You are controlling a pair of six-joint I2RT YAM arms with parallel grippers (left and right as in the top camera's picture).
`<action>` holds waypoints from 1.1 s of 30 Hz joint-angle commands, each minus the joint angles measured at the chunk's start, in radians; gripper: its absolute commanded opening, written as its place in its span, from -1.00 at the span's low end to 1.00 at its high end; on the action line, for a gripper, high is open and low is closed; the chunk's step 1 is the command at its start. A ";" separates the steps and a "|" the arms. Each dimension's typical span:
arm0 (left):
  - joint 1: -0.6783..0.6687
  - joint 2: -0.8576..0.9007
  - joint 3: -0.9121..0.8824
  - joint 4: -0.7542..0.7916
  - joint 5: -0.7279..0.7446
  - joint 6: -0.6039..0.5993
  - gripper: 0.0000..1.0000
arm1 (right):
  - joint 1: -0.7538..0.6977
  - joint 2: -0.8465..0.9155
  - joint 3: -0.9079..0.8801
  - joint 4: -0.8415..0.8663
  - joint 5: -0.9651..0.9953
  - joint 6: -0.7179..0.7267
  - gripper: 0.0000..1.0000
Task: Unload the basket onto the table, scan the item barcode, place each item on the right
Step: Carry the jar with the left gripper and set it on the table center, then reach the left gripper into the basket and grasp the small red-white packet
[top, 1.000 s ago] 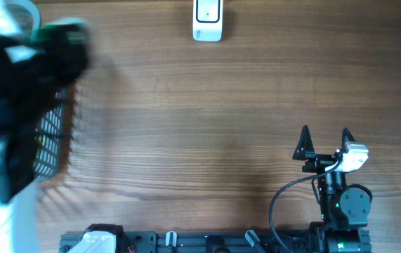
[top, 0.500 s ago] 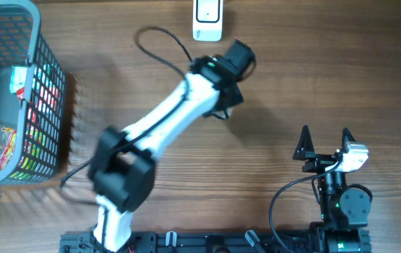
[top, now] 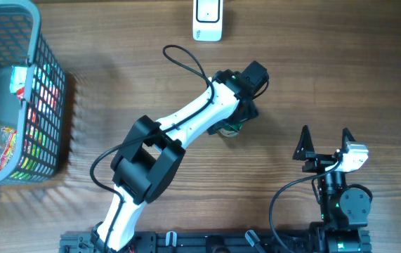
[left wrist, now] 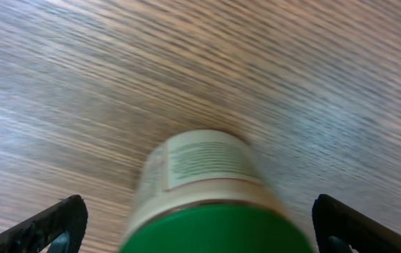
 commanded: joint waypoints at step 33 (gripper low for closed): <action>1.352 -0.108 0.238 -0.331 0.085 0.241 1.00 | -0.004 -0.011 -0.001 0.003 0.006 -0.018 1.00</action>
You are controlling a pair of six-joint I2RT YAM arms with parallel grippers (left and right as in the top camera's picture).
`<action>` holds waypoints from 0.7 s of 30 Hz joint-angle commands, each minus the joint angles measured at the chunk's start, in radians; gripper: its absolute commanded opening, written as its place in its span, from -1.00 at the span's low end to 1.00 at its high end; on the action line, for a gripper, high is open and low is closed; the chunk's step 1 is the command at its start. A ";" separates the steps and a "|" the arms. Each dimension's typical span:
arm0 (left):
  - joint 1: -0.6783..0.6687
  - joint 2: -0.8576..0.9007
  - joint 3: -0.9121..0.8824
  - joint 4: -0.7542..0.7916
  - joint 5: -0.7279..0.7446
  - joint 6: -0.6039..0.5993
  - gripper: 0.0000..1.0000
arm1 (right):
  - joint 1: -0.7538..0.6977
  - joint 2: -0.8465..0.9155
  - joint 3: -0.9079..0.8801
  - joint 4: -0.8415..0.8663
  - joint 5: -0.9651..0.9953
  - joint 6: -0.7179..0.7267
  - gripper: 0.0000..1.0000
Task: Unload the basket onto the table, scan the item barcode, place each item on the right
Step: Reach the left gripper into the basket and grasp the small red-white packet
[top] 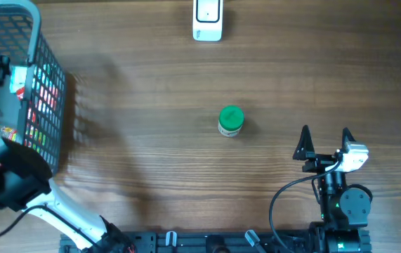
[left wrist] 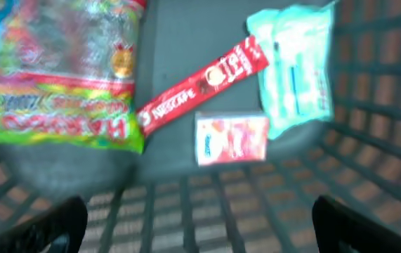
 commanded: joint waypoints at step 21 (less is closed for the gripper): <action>-0.135 0.082 -0.491 0.511 0.065 -0.043 -0.48 | -0.004 -0.011 -0.001 0.003 0.006 -0.018 0.99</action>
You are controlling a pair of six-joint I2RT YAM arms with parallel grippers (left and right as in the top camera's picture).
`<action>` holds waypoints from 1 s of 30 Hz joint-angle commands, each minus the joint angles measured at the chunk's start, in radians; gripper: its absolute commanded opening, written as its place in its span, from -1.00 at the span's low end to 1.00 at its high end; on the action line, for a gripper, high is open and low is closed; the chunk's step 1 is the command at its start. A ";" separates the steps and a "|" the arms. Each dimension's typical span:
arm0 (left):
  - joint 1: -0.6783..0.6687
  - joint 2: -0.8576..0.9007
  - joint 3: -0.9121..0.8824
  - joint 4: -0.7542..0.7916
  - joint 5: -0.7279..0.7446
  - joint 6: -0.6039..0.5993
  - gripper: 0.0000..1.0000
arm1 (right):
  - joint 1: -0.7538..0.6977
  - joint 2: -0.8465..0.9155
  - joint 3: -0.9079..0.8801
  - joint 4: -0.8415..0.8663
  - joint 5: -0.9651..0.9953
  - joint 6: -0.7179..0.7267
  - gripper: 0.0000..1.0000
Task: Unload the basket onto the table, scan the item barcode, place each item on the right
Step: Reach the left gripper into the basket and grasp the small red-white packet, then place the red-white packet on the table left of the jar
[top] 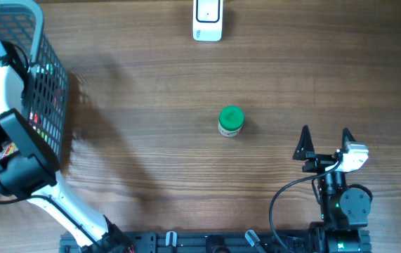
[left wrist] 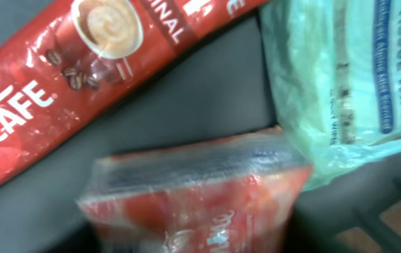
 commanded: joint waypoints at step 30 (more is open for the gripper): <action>-0.739 -0.645 0.393 -0.539 -0.179 -0.101 -0.56 | -0.004 -0.011 -0.001 0.003 0.006 -0.018 0.99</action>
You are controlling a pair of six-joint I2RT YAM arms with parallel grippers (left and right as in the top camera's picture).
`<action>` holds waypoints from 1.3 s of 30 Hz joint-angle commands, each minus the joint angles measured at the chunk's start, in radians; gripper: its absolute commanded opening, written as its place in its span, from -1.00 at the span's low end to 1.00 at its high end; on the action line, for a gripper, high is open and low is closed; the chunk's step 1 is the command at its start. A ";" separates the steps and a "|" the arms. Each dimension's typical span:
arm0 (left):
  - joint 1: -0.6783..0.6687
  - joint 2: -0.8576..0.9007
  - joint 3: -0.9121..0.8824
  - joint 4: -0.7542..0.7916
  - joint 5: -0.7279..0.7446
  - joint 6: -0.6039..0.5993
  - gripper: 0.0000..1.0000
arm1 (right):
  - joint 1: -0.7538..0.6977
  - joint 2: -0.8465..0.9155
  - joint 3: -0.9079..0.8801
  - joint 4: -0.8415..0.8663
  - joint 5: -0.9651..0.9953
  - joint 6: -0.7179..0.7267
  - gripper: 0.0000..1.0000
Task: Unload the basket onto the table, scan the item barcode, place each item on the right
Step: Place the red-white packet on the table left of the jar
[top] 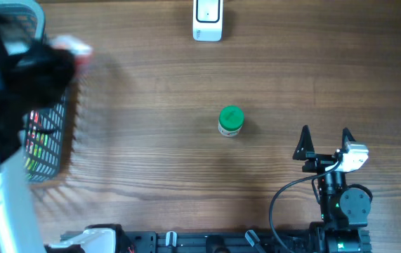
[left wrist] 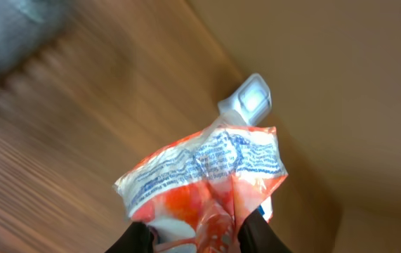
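Observation:
My left gripper is shut on a small red-orange and white packet with blue print, held up in the air. In the overhead view the left arm is a dark blur over the basket, with the packet a pale pink smear at its tip. The white barcode scanner stands at the table's far edge, and the scanner also shows beyond the packet in the wrist view. My right gripper rests open at the near right, holding nothing.
A dark mesh basket stands at the far left, partly hidden by the blurred left arm. A green-lidded jar stands upright mid-table, left of the right gripper. The wooden table carries all of it.
My left gripper was down in the basket right over the red packet; now it is shut on that packet and lifted out of the basket, facing the scanner. The right arm has not moved.
My left gripper stood open around the green-lidded jar mid-table. Then the jar stood alone and the gripper hung open above the basket's contents. Then it was close over the red packet, and now holds it up outside the basket.

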 commanded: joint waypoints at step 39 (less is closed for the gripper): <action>-0.414 0.116 -0.364 0.230 -0.332 -0.137 1.00 | -0.004 -0.011 -0.001 0.003 0.006 -0.018 1.00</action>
